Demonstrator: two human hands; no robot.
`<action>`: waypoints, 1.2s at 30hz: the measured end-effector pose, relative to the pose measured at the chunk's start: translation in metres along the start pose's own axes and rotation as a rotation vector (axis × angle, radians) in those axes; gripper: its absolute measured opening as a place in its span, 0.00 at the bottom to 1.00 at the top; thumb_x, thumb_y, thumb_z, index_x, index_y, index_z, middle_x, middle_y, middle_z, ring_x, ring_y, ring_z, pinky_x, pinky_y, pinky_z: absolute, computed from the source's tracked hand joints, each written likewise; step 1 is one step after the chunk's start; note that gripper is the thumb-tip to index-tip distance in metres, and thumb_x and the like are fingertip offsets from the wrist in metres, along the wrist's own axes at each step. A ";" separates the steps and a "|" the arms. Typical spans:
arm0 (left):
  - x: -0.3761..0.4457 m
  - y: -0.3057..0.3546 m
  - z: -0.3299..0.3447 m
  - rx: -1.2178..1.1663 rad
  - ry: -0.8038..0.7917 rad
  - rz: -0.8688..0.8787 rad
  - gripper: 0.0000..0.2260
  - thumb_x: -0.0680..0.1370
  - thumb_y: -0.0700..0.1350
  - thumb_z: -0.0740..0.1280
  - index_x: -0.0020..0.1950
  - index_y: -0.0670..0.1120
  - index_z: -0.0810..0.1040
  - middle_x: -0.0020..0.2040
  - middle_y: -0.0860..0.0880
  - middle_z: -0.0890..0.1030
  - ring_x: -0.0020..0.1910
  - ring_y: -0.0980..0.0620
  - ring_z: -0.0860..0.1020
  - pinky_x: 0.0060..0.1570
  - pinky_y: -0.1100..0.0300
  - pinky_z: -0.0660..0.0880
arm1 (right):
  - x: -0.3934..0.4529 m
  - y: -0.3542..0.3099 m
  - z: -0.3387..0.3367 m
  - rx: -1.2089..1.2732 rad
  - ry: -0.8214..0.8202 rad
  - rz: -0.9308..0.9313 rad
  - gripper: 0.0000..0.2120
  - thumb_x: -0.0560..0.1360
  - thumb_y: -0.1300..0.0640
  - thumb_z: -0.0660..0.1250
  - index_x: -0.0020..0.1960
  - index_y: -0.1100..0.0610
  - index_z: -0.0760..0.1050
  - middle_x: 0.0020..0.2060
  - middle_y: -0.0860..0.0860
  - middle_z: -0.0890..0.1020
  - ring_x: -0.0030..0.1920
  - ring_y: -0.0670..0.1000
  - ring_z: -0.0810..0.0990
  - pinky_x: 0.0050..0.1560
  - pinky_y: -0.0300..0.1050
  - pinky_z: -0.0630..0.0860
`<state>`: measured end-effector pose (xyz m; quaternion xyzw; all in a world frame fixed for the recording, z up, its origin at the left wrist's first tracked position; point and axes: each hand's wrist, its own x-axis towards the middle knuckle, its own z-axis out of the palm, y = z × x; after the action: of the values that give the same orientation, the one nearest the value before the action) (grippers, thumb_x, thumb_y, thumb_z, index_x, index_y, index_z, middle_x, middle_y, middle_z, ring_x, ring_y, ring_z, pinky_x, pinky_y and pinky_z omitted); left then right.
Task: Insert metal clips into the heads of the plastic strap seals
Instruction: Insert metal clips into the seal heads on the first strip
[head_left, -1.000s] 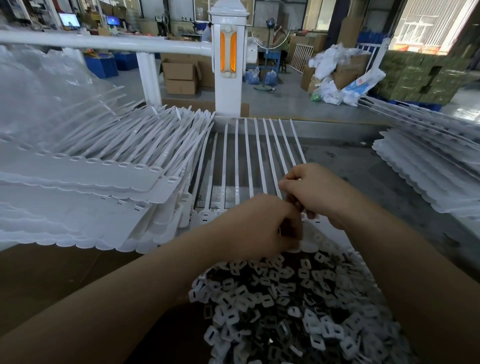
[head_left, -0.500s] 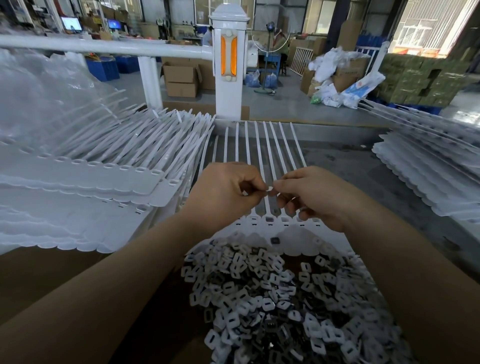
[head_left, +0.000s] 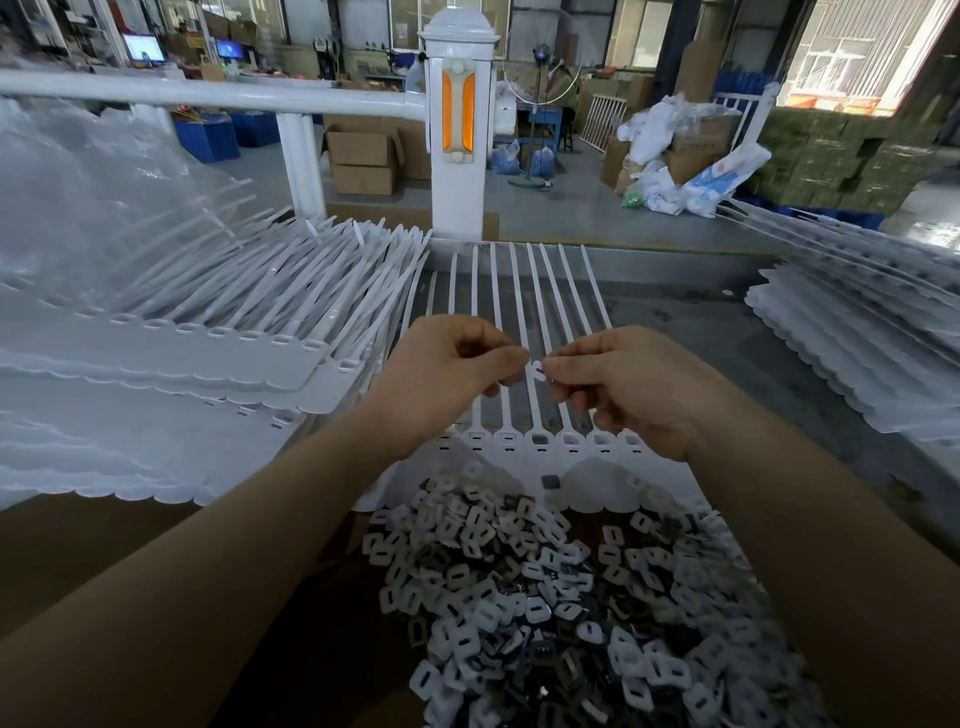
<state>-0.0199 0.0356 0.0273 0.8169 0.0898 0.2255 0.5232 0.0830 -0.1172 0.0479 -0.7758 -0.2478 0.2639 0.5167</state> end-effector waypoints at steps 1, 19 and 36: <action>0.000 0.001 0.000 0.015 -0.010 0.001 0.06 0.76 0.45 0.71 0.39 0.50 0.83 0.35 0.53 0.84 0.33 0.60 0.79 0.34 0.70 0.74 | 0.000 0.000 0.000 -0.005 0.000 -0.003 0.03 0.75 0.60 0.70 0.46 0.58 0.82 0.31 0.50 0.83 0.25 0.43 0.74 0.24 0.36 0.69; 0.001 -0.007 0.008 0.305 -0.153 -0.066 0.03 0.77 0.50 0.70 0.44 0.52 0.80 0.38 0.54 0.81 0.36 0.61 0.77 0.38 0.64 0.75 | 0.000 0.004 0.005 -0.200 0.065 -0.008 0.02 0.74 0.61 0.71 0.43 0.59 0.82 0.32 0.52 0.83 0.27 0.44 0.74 0.26 0.34 0.71; 0.005 -0.016 -0.003 0.573 -0.351 -0.033 0.10 0.69 0.55 0.77 0.47 0.60 0.80 0.47 0.61 0.74 0.47 0.66 0.72 0.42 0.67 0.68 | -0.005 0.010 0.016 -0.519 0.016 -0.002 0.08 0.74 0.57 0.71 0.37 0.51 0.79 0.32 0.49 0.81 0.34 0.49 0.79 0.29 0.39 0.73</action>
<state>-0.0157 0.0466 0.0156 0.9555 0.0712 0.0386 0.2835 0.0694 -0.1130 0.0346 -0.8843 -0.3039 0.1847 0.3026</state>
